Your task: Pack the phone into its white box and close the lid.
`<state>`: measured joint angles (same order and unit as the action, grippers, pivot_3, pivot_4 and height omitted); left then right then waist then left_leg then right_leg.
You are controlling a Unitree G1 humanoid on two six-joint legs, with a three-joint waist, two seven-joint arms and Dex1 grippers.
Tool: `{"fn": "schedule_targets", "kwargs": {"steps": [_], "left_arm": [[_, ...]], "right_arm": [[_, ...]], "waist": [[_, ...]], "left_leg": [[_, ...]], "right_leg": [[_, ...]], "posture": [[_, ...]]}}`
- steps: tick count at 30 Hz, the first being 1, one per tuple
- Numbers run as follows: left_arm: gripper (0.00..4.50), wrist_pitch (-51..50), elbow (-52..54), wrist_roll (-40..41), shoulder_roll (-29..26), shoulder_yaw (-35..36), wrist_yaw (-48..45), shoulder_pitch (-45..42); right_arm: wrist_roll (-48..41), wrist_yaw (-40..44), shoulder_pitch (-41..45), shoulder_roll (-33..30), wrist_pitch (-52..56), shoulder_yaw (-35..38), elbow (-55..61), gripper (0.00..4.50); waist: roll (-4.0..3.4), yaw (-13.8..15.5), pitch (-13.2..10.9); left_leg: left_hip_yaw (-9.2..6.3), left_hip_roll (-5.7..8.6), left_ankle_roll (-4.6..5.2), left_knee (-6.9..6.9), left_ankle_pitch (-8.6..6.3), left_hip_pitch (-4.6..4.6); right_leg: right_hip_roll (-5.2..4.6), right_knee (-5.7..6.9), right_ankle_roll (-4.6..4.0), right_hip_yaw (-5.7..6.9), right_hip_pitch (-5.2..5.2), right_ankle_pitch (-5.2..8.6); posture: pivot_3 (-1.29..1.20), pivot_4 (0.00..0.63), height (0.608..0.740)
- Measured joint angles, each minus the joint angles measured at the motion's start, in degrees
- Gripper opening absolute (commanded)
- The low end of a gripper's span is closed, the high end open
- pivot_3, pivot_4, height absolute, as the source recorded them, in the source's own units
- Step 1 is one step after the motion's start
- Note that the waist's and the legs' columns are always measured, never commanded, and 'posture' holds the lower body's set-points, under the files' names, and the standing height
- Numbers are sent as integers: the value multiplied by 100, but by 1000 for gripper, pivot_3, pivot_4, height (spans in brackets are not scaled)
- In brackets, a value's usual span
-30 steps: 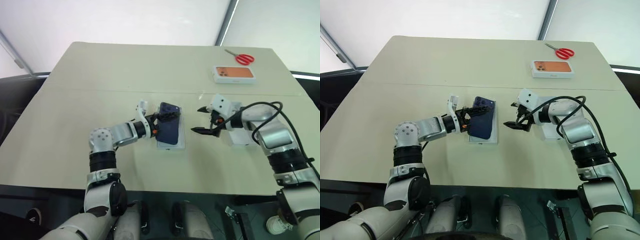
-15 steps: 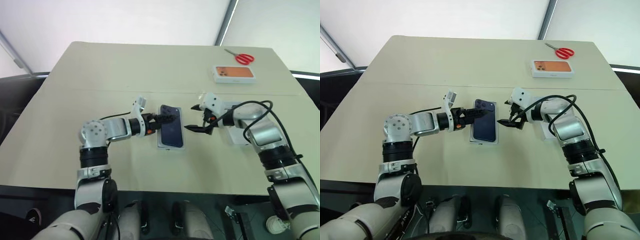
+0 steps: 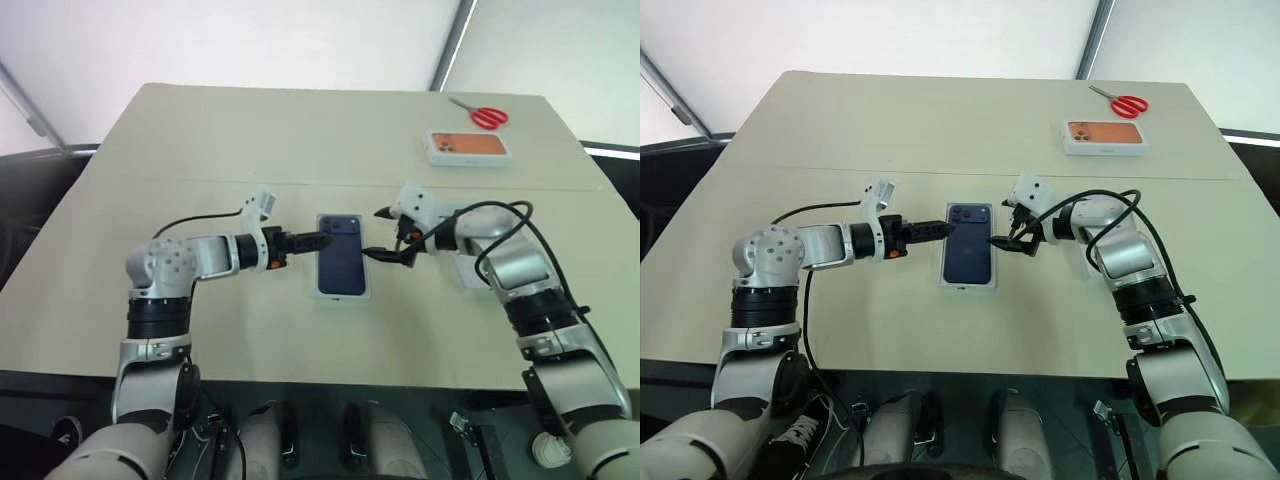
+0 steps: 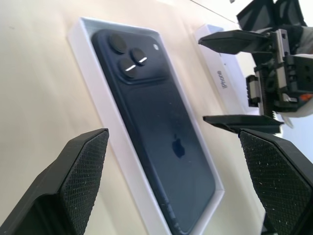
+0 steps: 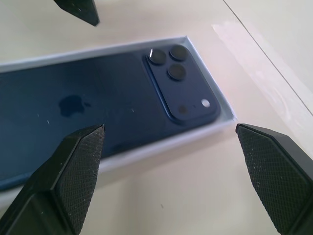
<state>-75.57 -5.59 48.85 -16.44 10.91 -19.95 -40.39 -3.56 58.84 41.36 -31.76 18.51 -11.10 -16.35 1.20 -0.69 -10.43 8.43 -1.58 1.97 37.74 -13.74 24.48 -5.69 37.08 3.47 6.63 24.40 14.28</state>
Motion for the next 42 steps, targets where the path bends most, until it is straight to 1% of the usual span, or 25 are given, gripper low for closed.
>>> {"fn": "schedule_targets", "kwargs": {"steps": [4,6,9,11,14,16,17,22,27,30,33,34,37,38,42], "left_arm": [[4459,438,1,-148,-201,18,-247,25],[4459,951,2,-376,-424,-8,-452,31],[4500,1641,2,-746,-670,3,-605,126],[4500,1800,-3,-829,-685,15,-653,227],[4500,1993,-3,-988,-721,-29,-754,475],[4500,1996,-3,-1013,-715,-59,-770,594],[4500,2008,-2,-1045,-701,-87,-780,619],[4500,2047,3,-1161,-578,-139,-804,637],[4500,1990,12,-1249,-512,-356,-807,752],[3656,1976,12,-1386,-548,-566,-837,769],[2264,1921,12,-1552,-607,-818,-865,778],[1672,1921,12,-1586,-606,-876,-889,784],[184,1940,45,-1707,-578,-1184,-1003,781],[36,1984,47,-1784,-573,-1274,-1016,778],[36,2102,73,-2086,-520,-1533,-1031,678]], "right_arm": [[-190,-157,123,283,319,114,37,4500],[-250,-261,147,427,440,149,120,4500],[-262,-366,117,530,496,145,233,3711],[-290,-428,50,627,528,128,306,2819],[-276,-474,-146,727,533,-30,394,1286],[-245,-510,-232,728,533,-92,391,156],[-228,-524,-238,728,532,-107,391,29],[-221,-581,-248,731,523,-162,452,29],[-243,-631,-246,664,553,-90,464,29],[-228,-602,-247,370,473,-36,452,0],[-186,-587,-254,57,395,83,343,0],[-176,-566,-265,-31,381,101,318,0],[-134,-541,-375,-287,280,143,255,0],[-122,-541,-445,-323,264,165,253,0],[-81,-485,-759,-344,235,80,286,0]], "waist": [[-3,-31,-2],[-5,-41,-2],[-6,-31,-2],[-6,1,-2],[-6,-4,-2],[-7,-7,-3],[-7,-9,-3],[-7,-19,-3],[-7,-13,-3],[-7,-1,-3],[-7,-7,-3],[-7,-9,-3],[-7,-4,-3],[-6,-4,-3],[-8,5,-2]], "left_leg": [[0,-5,-1,-2,1,-1],[0,-6,-1,-4,1,-1],[1,-4,-2,-4,0,0],[1,-2,-1,-4,-1,1],[1,2,-9,-5,-9,2],[1,3,-9,-4,-9,3],[1,3,-9,-4,-9,3],[1,2,2,-4,-3,2],[1,2,4,-4,-2,3],[1,4,5,-4,-3,3],[1,4,6,-4,-4,3],[1,2,6,-4,-4,2],[1,2,6,-4,-4,3],[1,2,6,-4,-4,2],[1,2,7,-2,-4,2]], "right_leg": [[4,1,-2,0,3,-1],[5,1,-3,0,4,-1],[1,0,-3,-1,5,-1],[-3,0,-3,0,4,-1],[-10,0,-3,0,5,-1],[-10,0,-3,1,6,-1],[-10,0,-3,1,6,-1],[-8,0,-3,1,6,-1],[-8,1,-2,2,5,-1],[-9,0,-2,2,5,-1],[-8,0,-2,2,5,-1],[-7,0,-3,2,5,-1],[-8,-1,-3,2,5,-1],[-9,-1,-3,2,5,-1],[-10,0,-3,2,3,-1]], "posture": [[0,150,738],[0,150,738],[0,150,738],[0,150,738],[0,150,738],[0,150,738],[0,150,738],[0,150,738],[0,150,738],[0,150,738],[0,150,738],[0,150,738],[0,150,738],[0,150,738],[0,150,738]]}}
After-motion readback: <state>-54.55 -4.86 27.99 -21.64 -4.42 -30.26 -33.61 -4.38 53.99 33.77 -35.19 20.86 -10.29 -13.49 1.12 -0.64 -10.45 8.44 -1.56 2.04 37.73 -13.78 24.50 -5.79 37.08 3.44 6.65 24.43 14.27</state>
